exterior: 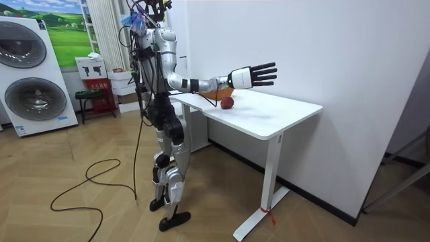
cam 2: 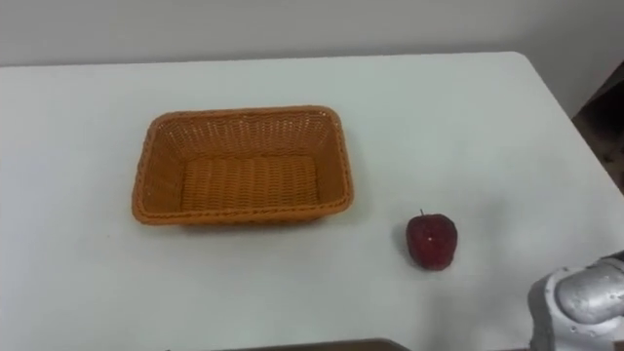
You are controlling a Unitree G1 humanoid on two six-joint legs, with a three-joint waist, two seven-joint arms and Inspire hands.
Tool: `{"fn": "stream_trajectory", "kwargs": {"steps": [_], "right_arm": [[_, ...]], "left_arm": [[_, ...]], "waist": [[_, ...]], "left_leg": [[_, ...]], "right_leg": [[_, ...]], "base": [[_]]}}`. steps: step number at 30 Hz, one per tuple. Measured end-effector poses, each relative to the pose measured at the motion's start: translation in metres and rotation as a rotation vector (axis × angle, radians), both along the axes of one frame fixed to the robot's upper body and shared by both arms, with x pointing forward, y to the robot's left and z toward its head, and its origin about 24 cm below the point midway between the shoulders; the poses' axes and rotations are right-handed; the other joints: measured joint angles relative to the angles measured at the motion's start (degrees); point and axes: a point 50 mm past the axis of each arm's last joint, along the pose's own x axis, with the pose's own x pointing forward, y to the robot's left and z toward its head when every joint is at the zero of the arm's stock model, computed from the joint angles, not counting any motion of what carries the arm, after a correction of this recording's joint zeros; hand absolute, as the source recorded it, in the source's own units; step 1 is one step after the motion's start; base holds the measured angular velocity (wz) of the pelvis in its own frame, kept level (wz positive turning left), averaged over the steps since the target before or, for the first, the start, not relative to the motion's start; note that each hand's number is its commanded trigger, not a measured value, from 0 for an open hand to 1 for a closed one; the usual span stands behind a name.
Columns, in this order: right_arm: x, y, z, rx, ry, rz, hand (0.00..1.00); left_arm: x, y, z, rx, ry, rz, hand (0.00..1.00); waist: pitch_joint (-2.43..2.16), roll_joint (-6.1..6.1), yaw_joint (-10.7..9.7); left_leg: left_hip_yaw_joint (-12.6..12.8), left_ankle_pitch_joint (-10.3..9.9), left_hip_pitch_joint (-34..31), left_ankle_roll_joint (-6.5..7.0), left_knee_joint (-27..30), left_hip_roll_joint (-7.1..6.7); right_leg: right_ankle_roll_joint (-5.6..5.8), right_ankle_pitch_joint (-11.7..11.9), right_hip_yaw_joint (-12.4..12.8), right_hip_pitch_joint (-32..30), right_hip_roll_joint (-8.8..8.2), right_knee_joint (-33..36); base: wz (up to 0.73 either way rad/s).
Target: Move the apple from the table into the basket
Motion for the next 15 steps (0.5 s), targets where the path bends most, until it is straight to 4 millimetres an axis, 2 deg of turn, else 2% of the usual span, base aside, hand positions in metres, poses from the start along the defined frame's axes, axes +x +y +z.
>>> {"fn": "stream_trajectory", "kwargs": {"steps": [4,11,15], "right_arm": [[0.007,0.015,-0.004,-0.013,0.037,0.132,0.00],[0.014,0.044,-0.013,-0.096,0.123,0.349,0.00],[0.016,0.058,-0.018,-0.093,0.148,0.439,0.00]], "left_arm": [[0.001,-0.003,-0.001,-0.008,0.006,-0.027,0.00],[0.006,-0.005,-0.001,-0.017,-0.005,-0.036,0.00],[0.007,-0.005,-0.001,-0.020,-0.005,-0.039,0.00]], "waist": [[0.28,0.34,0.0],[-0.03,0.87,1.3],[-0.03,0.91,1.5]], "left_leg": [[0.0,0.0,-0.2,0.00,0.0,0.02],[0.4,0.0,0.1,0.00,0.1,0.12],[0.3,0.0,0.5,0.00,0.1,0.11]], "right_leg": [[0.00,0.0,-0.4,-0.1,-0.05,-0.1],[0.00,0.0,0.0,-0.1,0.00,0.1],[0.00,0.0,-0.1,0.6,0.00,0.0]], "base": [[0.00],[-0.03],[0.02]]}}
